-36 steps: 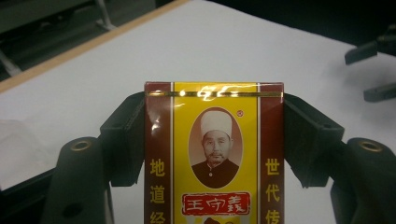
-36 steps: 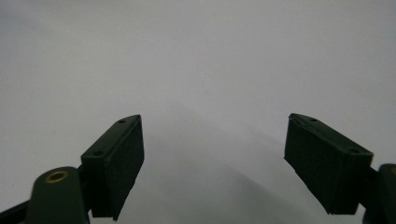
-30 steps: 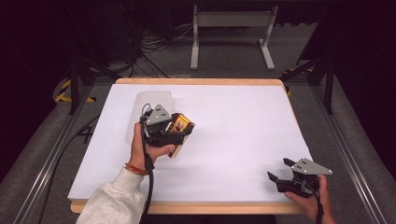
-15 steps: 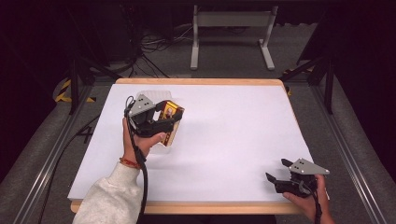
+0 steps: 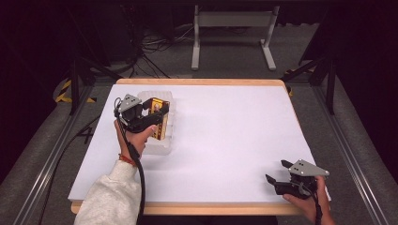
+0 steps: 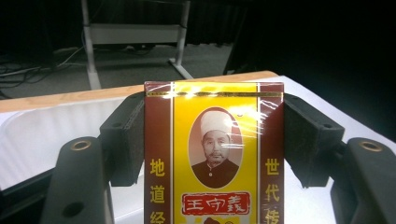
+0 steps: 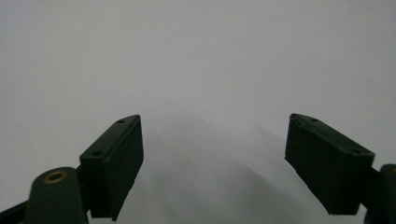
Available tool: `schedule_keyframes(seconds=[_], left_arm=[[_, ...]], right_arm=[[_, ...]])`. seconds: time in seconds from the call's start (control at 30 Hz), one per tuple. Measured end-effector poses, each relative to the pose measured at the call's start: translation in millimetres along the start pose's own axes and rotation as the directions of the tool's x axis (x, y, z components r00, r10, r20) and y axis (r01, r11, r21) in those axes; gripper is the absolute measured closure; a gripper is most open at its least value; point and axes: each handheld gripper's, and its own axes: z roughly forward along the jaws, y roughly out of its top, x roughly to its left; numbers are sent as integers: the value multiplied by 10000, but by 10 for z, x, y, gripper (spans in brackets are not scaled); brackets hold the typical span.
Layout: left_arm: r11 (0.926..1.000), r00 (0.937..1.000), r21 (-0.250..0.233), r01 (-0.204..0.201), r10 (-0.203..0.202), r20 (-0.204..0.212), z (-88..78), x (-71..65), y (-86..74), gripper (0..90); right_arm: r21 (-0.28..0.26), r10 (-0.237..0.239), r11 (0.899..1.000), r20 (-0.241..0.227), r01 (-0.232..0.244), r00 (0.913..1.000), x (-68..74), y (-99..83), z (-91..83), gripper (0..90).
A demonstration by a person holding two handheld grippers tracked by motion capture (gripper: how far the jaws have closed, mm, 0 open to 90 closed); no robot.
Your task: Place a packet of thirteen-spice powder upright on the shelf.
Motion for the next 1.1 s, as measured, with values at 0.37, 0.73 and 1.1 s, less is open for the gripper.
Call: schedule_keyframes(seconds=[0.37, 0.73, 1.1], left_arm=[[9994, 9986, 37, 352, -350, -403, 28, 106, -88, 321], [9981, 9966, 108, 603, -596, -571, 20, 171, -124, 319], [9989, 9960, -68, 473, -477, -750, -114, 257, -144, 320]], right_arm=[[-25, -61, 10000, -98, 61, 9999, 24, 9, 5, 201], [-18, -140, 9999, -129, 140, 9998, 39, 14, 5, 199], [15, -188, 9998, -164, 189, 9997, 49, 18, 14, 198]])
